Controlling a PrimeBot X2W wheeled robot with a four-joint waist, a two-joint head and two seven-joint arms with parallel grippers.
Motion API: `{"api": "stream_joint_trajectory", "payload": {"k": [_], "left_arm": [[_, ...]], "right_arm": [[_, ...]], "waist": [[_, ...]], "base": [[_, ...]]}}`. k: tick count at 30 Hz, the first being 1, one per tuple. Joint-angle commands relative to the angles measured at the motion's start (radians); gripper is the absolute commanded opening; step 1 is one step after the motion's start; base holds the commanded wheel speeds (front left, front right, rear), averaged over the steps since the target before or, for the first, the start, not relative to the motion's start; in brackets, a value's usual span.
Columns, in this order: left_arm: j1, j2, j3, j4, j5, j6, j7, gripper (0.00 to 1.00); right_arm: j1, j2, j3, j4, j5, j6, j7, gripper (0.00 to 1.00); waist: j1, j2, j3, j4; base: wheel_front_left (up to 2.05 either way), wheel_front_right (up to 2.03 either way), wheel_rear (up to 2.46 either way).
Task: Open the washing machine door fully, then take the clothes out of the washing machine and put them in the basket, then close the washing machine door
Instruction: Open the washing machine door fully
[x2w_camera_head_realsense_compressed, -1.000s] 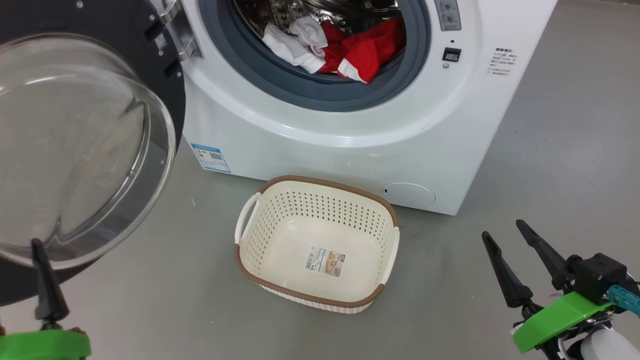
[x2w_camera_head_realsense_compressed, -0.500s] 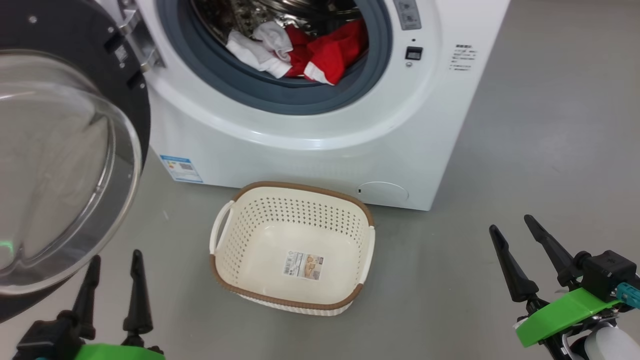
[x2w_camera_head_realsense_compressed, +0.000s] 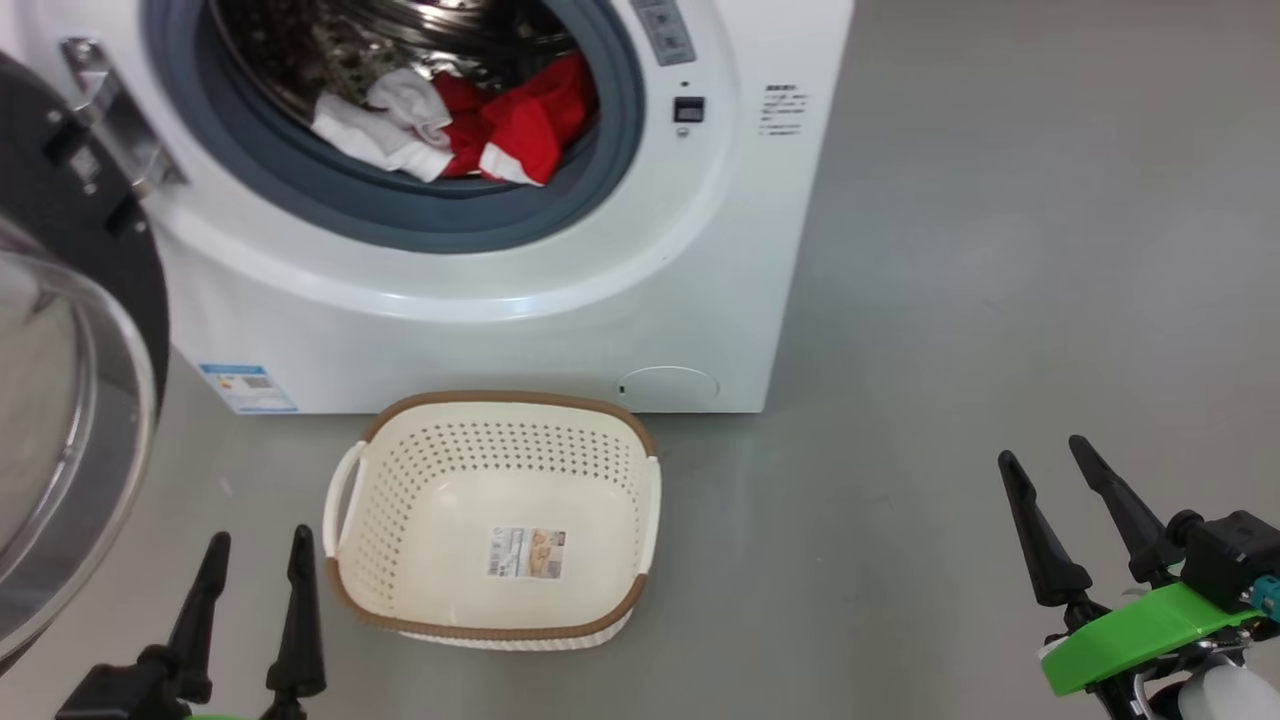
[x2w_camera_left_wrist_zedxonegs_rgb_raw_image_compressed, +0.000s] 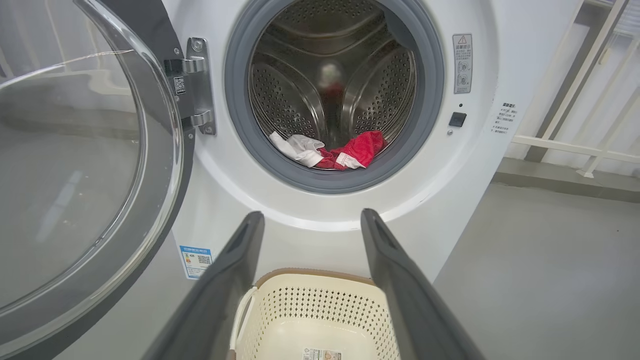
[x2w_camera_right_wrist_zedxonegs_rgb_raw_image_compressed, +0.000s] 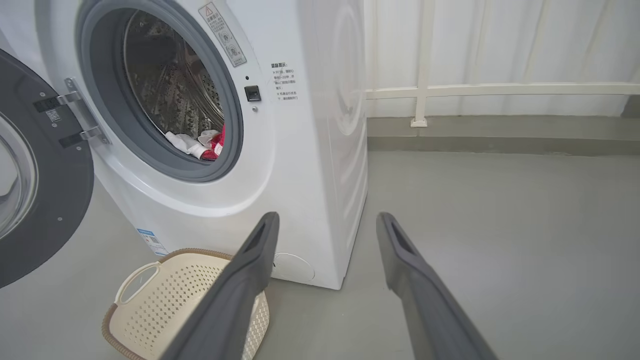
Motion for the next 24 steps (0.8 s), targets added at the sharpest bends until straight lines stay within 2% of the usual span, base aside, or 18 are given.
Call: {"api": "stream_joint_trajectory", "payload": {"k": [1,13,24], "left_arm": [[0.010,0.020,0.027,-0.033,-0.007,-0.005,-0.005,1.00],[0.050,0.022,-0.017,-0.056,-0.022,-0.005,-0.005,1.00],[0.063,0.019,-0.020,-0.049,-0.020,-0.005,-0.005,1.00]], "right_arm": [[0.009,-0.009,0.008,-0.026,-0.014,0.006,-0.009,1.00],[0.029,0.002,-0.020,-0.030,-0.015,0.006,-0.009,1.00],[0.050,0.009,-0.032,-0.029,-0.017,0.006,-0.009,1.00]], "waist": [[0.0000,-0.0001,-0.009,-0.050],[0.0000,-0.0001,-0.015,-0.149],[0.0000,-0.0001,-0.038,-0.192]], "base": [[0.00,0.00,0.00],[0.00,0.00,0.00],[0.00,0.00,0.00]]}}
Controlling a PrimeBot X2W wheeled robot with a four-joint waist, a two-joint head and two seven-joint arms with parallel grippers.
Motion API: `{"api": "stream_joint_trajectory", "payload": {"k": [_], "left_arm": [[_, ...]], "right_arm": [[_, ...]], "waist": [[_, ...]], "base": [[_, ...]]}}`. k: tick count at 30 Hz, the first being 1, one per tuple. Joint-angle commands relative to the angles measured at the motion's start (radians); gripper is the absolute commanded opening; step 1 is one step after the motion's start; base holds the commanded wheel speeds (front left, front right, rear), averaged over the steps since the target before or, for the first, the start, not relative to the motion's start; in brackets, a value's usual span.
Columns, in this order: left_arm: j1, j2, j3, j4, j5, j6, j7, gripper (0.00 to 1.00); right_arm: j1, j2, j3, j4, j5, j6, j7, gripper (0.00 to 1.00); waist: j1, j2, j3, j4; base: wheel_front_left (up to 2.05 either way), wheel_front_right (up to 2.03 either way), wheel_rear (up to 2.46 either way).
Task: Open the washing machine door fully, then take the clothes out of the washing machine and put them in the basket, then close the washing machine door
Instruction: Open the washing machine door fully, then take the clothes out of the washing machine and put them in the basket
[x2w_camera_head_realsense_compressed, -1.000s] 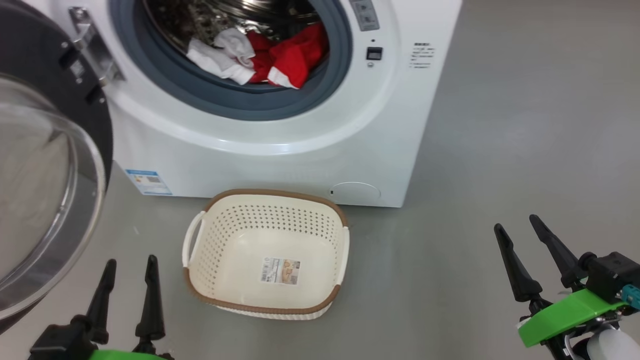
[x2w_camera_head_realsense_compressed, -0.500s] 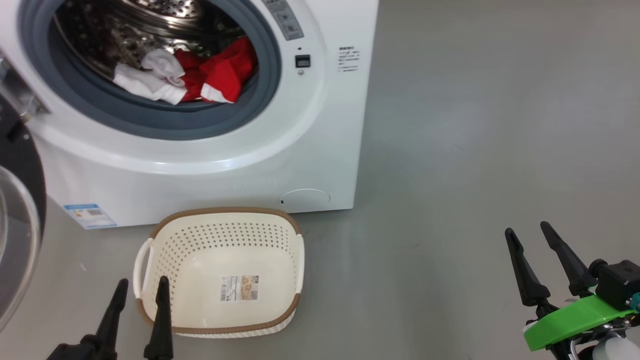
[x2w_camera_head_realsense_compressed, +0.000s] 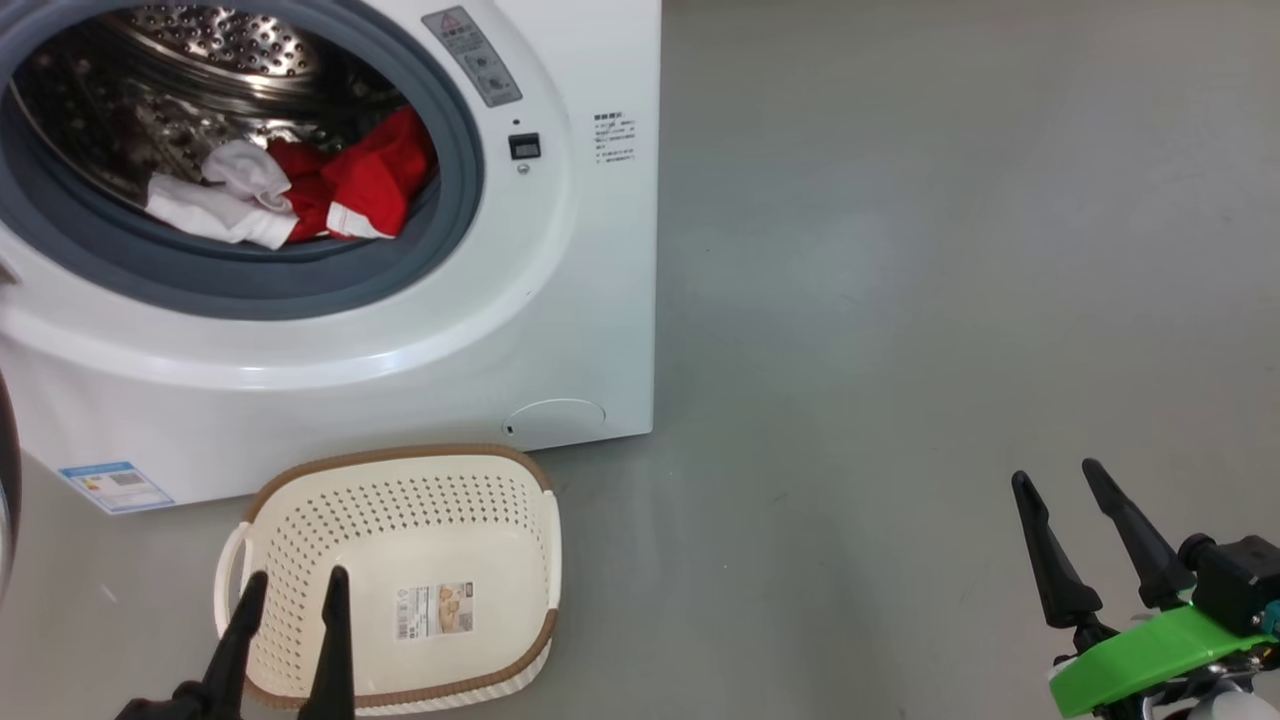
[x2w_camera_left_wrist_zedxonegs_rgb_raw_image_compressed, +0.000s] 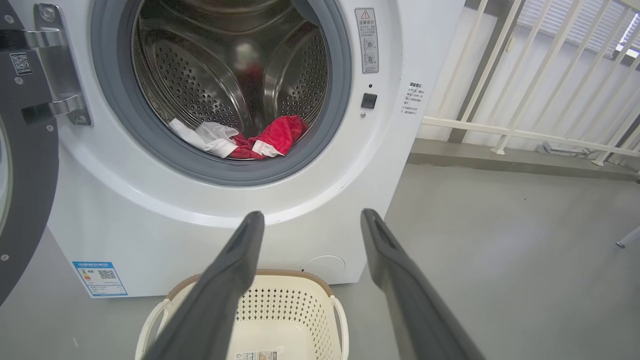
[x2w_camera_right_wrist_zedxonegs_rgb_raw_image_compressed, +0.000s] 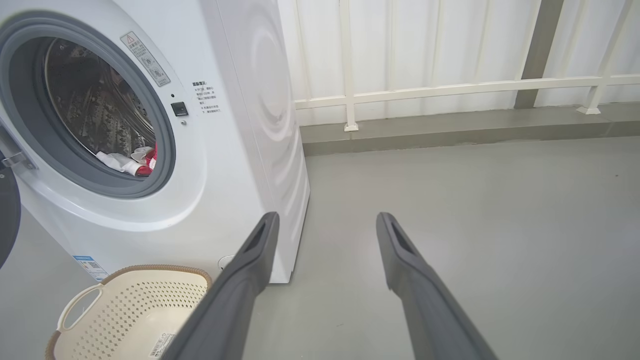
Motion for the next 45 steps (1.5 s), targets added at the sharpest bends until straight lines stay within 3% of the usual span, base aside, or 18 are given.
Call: {"api": "stream_joint_trajectory", "payload": {"k": [1,32,45], "left_arm": [[-0.002,0.014,0.030,-0.020,0.000,-0.005,-0.005,1.00],[-0.003,0.008,0.049,-0.030,0.052,-0.005,-0.005,1.00],[-0.031,0.017,0.046,-0.023,0.044,-0.005,-0.005,1.00]], "right_arm": [[0.012,-0.013,0.010,-0.024,-0.016,0.006,-0.009,1.00],[0.030,-0.017,0.000,-0.033,-0.021,0.006,-0.009,1.00],[0.019,-0.014,0.005,-0.032,-0.023,0.006,-0.009,1.00]], "waist": [[0.0000,0.0000,-0.007,-0.007],[0.0000,0.0000,-0.019,-0.006],[0.0000,0.0000,-0.005,-0.003]], "base": [[0.00,0.00,0.00],[0.01,-0.01,0.00],[0.89,-0.89,0.00]]}}
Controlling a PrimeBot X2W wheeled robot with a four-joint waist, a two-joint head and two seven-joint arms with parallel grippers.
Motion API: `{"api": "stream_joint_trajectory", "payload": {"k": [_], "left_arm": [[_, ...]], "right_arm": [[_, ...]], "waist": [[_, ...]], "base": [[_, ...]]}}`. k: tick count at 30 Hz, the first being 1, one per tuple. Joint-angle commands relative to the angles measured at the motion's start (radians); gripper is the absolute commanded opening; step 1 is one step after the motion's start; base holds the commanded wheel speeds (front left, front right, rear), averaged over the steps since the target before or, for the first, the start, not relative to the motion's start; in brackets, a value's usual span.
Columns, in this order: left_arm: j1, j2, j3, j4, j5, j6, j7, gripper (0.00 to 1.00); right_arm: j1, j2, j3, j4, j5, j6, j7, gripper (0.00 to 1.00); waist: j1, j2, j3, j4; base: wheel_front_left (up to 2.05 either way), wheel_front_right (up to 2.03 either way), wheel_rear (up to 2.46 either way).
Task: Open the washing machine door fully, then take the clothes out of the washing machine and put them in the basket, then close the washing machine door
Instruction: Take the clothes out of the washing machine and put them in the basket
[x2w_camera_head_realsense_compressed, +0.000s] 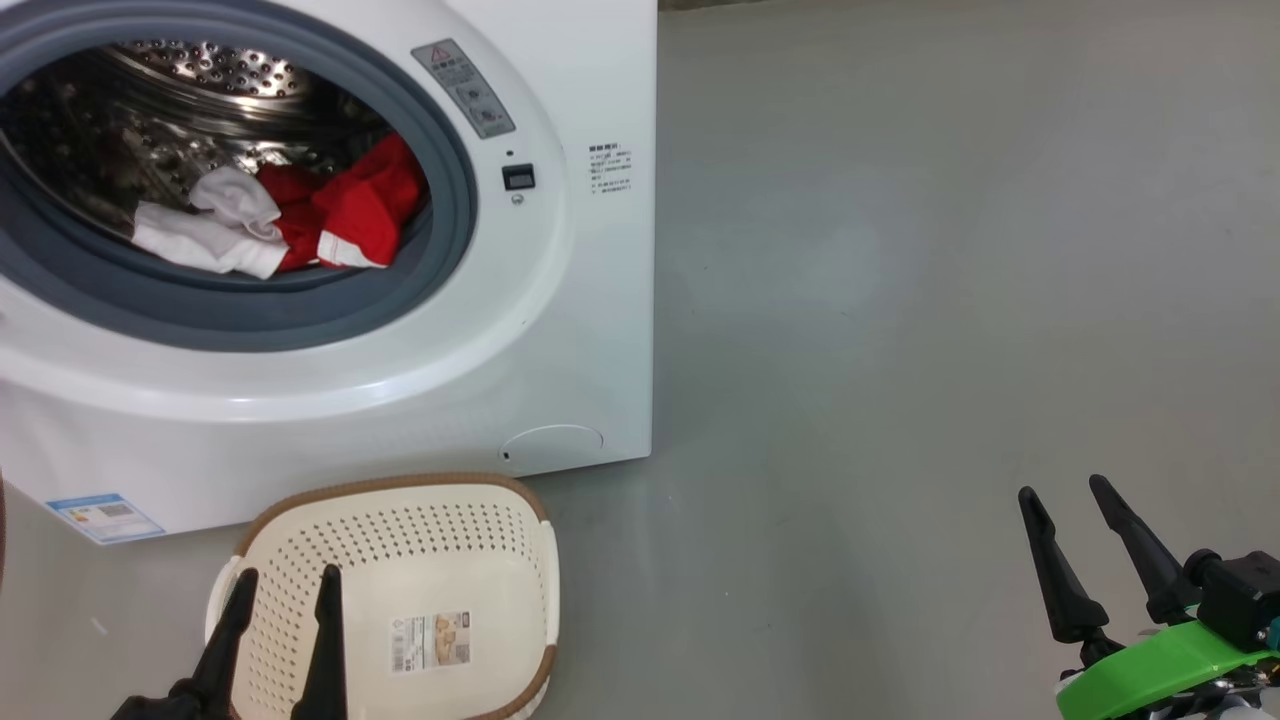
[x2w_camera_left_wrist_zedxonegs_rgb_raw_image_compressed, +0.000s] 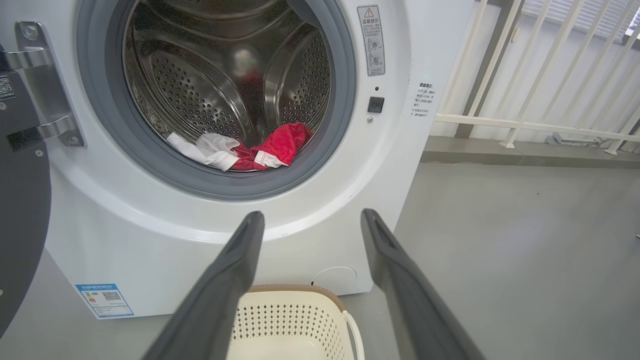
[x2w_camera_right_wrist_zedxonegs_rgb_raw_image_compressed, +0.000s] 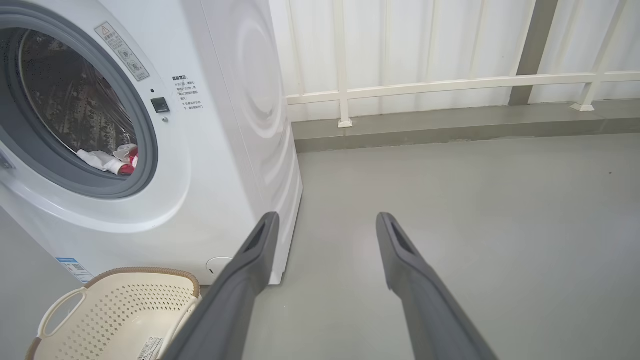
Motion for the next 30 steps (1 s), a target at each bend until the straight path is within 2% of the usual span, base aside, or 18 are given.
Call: {"api": "stream_joint_trajectory", "payload": {"k": [1,15,30], "left_arm": [[-0.039,0.017,0.029,-0.019,-0.004,-0.005,-0.005,1.00],[-0.054,0.019,0.020,-0.019,-0.037,-0.005,-0.005,1.00],[-0.088,0.018,0.032,0.037,-0.014,-0.005,-0.005,1.00]], "right_arm": [[-0.016,-0.015,0.021,-0.026,-0.007,0.006,-0.009,1.00],[-0.022,-0.015,0.023,-0.024,-0.006,0.006,-0.009,1.00],[-0.032,-0.011,0.028,-0.025,-0.004,0.006,-0.009,1.00]], "waist": [[0.0000,0.0000,0.001,0.000],[0.0000,0.0000,0.006,0.002],[0.0000,0.0000,0.031,0.002]], "base": [[1.17,-1.17,0.00],[1.09,-1.09,0.00],[0.09,-0.09,0.00]]}}
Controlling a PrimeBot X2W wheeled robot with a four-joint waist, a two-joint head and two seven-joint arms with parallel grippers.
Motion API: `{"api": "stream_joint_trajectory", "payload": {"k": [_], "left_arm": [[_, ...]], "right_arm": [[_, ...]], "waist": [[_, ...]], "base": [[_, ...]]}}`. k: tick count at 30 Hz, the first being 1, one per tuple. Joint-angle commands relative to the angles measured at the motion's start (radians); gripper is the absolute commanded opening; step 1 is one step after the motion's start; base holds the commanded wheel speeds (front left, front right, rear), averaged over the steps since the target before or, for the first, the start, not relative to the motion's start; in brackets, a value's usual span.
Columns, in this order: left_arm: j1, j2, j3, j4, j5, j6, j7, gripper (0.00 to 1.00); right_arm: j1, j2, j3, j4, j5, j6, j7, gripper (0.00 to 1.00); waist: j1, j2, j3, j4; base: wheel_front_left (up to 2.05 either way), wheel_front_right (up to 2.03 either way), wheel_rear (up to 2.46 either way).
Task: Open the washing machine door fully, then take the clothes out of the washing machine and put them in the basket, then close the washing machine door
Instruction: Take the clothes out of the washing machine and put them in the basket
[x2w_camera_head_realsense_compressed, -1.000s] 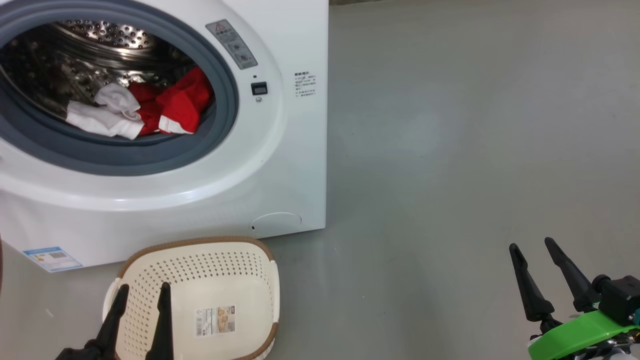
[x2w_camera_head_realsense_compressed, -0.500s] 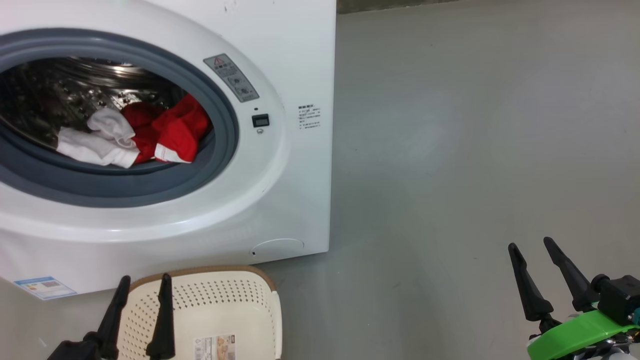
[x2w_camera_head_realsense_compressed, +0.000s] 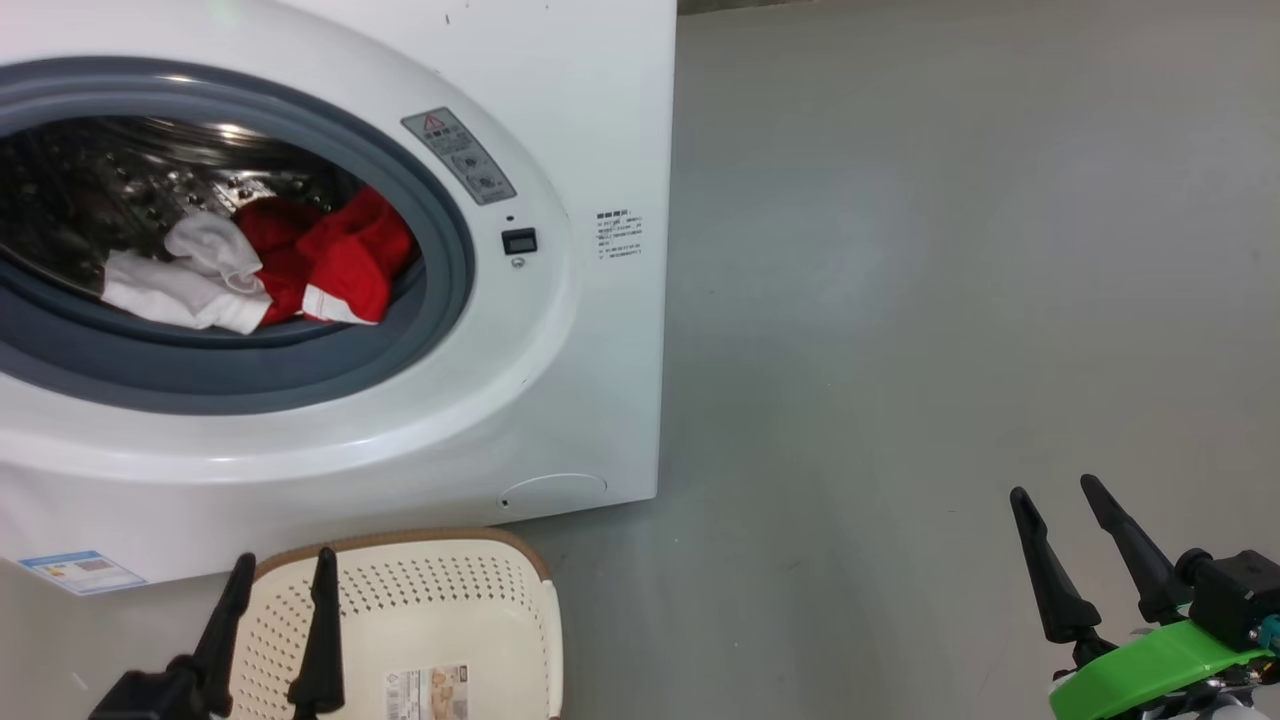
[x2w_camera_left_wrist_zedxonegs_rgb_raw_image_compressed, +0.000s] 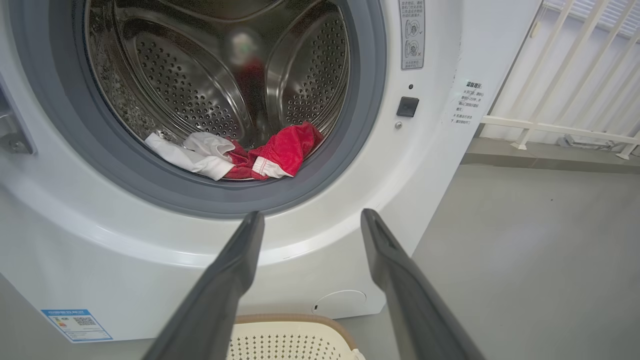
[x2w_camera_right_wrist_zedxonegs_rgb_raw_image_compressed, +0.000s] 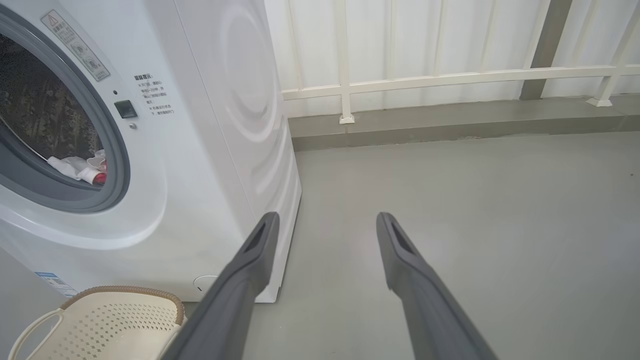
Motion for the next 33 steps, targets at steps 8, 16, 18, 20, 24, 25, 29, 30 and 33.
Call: {"api": "stream_joint_trajectory", "payload": {"k": [8,16,18,20,24,25,29,30,33], "left_arm": [[-0.168,0.033,0.010,0.100,0.032,-0.005,-0.005,1.00],[-0.426,0.108,-0.054,0.321,0.032,-0.005,-0.005,1.00],[-0.498,0.134,-0.072,0.369,0.015,-0.005,-0.005,1.00],[-0.564,0.165,-0.097,0.424,0.002,-0.005,-0.005,1.00],[-0.682,0.213,-0.153,0.535,-0.028,-0.005,-0.005,1.00],[-0.710,0.222,-0.171,0.563,-0.039,-0.005,-0.005,1.00],[-0.814,0.262,-0.235,0.666,-0.076,-0.005,-0.005,1.00],[-0.838,0.269,-0.245,0.687,-0.085,-0.005,-0.005,1.00],[-0.931,0.291,-0.290,0.773,-0.110,-0.005,-0.004,1.00]], "right_arm": [[-0.052,-0.002,0.019,-0.030,-0.002,0.006,-0.009,1.00],[-0.095,0.014,0.034,-0.033,0.000,0.006,-0.009,1.00],[-0.109,0.020,0.043,-0.034,0.001,0.006,-0.009,1.00],[-0.122,0.026,0.050,-0.033,0.005,0.006,-0.009,1.00],[-0.147,0.034,0.065,-0.031,0.009,0.006,-0.009,1.00],[-0.153,0.036,0.069,-0.031,0.010,0.006,-0.009,1.00],[-0.173,0.042,0.082,-0.028,0.013,0.006,-0.009,1.00],[-0.177,0.044,0.083,-0.029,0.014,0.006,-0.009,1.00],[-0.188,0.050,0.087,-0.032,0.016,0.006,-0.009,1.00]], "waist": [[0.0000,0.0000,0.058,0.002],[0.0000,0.0000,0.127,-0.011],[0.0000,0.0000,0.145,-0.021],[0.0000,0.0000,0.164,-0.034],[0.0000,0.0000,0.201,-0.060],[0.0000,0.0000,0.210,-0.066],[0.0000,0.0000,0.244,-0.089],[0.0000,0.0000,0.252,-0.094],[0.0000,0.0000,0.282,-0.107]], "base": [[0.00,0.00,0.00],[0.00,0.00,0.00],[0.00,0.00,0.00],[0.00,0.00,0.00],[0.00,0.00,0.00],[0.00,0.00,0.00],[0.00,0.00,0.00],[0.00,0.00,0.00],[0.00,0.00,0.00]]}}
